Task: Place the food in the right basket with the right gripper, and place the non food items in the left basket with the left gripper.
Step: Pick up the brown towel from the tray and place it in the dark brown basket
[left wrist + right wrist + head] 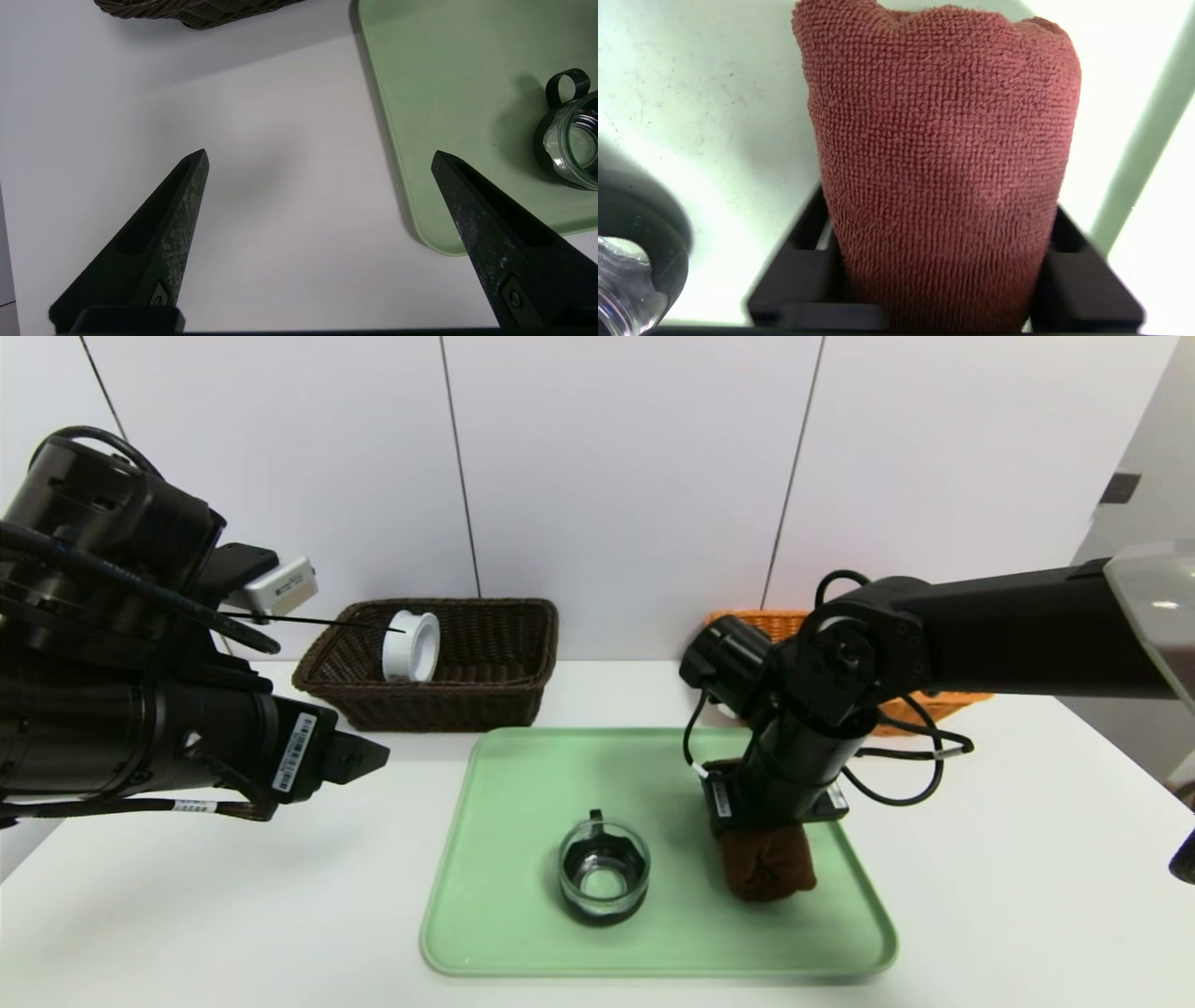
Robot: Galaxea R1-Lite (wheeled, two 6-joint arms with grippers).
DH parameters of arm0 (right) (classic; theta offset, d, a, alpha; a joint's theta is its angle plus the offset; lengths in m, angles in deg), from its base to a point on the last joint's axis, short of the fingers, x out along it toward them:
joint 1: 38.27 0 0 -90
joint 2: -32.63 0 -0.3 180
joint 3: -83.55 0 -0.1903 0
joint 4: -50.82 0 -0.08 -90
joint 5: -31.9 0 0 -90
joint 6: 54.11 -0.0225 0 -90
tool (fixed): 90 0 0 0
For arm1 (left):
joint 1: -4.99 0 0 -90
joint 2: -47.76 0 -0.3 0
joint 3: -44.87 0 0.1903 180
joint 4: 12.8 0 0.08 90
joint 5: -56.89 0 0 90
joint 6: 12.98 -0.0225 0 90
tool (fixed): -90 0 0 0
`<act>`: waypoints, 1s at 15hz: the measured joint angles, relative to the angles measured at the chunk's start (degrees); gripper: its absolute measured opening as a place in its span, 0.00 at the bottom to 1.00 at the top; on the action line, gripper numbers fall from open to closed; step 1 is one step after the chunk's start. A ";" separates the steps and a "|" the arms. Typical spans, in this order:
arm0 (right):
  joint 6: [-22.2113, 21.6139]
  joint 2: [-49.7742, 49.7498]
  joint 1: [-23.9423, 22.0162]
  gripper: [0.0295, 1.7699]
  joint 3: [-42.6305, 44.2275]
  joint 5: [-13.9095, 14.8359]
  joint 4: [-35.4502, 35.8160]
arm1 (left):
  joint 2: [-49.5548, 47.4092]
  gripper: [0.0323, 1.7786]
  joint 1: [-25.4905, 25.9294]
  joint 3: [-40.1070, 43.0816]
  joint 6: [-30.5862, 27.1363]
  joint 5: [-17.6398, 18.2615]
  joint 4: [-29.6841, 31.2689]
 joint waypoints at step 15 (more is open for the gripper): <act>1.10 -5.19 3.04 0.28 13.10 -1.49 8.07 | -0.16 0.95 0.29 1.12 0.06 -0.06 0.09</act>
